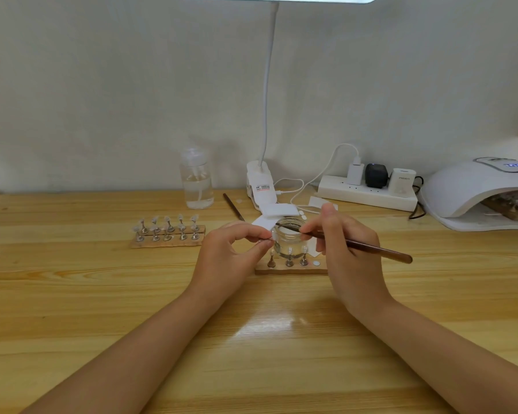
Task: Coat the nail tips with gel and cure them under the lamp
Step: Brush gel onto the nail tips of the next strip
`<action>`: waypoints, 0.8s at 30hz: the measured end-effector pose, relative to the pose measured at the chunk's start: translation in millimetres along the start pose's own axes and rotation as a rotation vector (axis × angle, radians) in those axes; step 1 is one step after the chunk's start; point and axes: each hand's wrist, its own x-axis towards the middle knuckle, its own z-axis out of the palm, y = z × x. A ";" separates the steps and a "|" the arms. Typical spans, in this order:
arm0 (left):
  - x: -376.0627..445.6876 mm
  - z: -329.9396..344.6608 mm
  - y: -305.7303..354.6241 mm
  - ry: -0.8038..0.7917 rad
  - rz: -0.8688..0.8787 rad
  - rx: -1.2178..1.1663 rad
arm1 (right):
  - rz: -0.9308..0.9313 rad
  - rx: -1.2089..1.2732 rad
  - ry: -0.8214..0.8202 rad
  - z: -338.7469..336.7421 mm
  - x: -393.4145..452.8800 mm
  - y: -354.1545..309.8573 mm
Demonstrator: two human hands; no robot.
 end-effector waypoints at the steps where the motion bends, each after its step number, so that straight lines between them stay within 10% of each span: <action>1: 0.3 0.1 -0.1 0.001 0.000 -0.002 | -0.005 -0.015 -0.011 0.1 0.0 0.2; 24: 0.3 0.5 0.0 0.012 -0.017 0.010 | 0.091 0.056 -0.004 2.4 0.1 -0.2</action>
